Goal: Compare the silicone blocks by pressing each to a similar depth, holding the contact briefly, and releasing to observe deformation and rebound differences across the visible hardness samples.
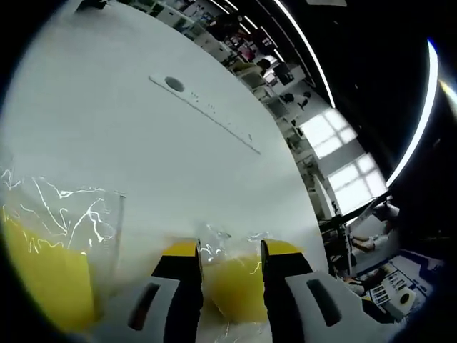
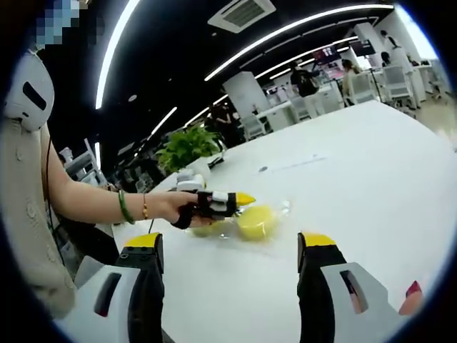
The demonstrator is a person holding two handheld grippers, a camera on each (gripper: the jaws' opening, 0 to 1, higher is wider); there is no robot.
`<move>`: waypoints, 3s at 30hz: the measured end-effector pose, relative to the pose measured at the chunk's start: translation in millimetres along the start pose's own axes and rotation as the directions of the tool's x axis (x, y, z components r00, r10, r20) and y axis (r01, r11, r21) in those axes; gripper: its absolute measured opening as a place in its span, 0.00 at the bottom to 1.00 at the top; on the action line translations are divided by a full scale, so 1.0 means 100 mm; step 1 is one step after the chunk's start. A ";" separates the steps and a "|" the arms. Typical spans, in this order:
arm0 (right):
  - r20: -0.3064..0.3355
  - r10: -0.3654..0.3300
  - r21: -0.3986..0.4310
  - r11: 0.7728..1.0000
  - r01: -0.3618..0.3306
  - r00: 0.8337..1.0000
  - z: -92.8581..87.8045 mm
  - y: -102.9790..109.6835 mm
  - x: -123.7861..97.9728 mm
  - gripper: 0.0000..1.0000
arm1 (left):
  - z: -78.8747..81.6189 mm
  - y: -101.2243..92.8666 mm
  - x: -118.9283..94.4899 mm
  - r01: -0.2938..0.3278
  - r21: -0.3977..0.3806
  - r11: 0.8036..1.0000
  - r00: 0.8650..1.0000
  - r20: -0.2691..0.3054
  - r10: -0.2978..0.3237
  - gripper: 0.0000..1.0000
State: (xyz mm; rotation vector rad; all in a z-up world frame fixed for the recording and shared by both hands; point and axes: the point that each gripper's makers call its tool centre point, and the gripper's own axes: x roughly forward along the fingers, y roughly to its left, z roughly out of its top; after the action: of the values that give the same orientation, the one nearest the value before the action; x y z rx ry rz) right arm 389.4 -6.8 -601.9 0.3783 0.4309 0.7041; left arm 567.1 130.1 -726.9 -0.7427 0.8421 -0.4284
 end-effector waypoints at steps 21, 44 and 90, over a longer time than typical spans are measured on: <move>0.003 -0.005 0.002 1.000 0.005 1.000 0.00 -0.01 -0.01 0.70 | -0.02 0.02 0.02 0.005 0.078 0.997 1.000 -0.021 -0.003 0.00; -0.005 0.018 -0.053 0.998 -0.018 1.000 0.12 0.12 -0.04 0.69 | 0.04 -0.40 -0.23 0.034 0.333 0.942 0.999 -0.002 -0.035 0.00; 0.010 0.075 -0.200 0.977 -0.071 0.997 0.39 0.73 -0.24 0.69 | -0.17 -1.09 -1.12 0.163 0.603 0.781 0.984 -0.047 -0.169 0.00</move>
State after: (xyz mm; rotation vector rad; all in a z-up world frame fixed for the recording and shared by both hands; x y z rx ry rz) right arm 353.5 20.7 -529.1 0.2112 0.3275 0.8075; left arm 479.5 118.3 -596.9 -0.2143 0.5741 -0.8090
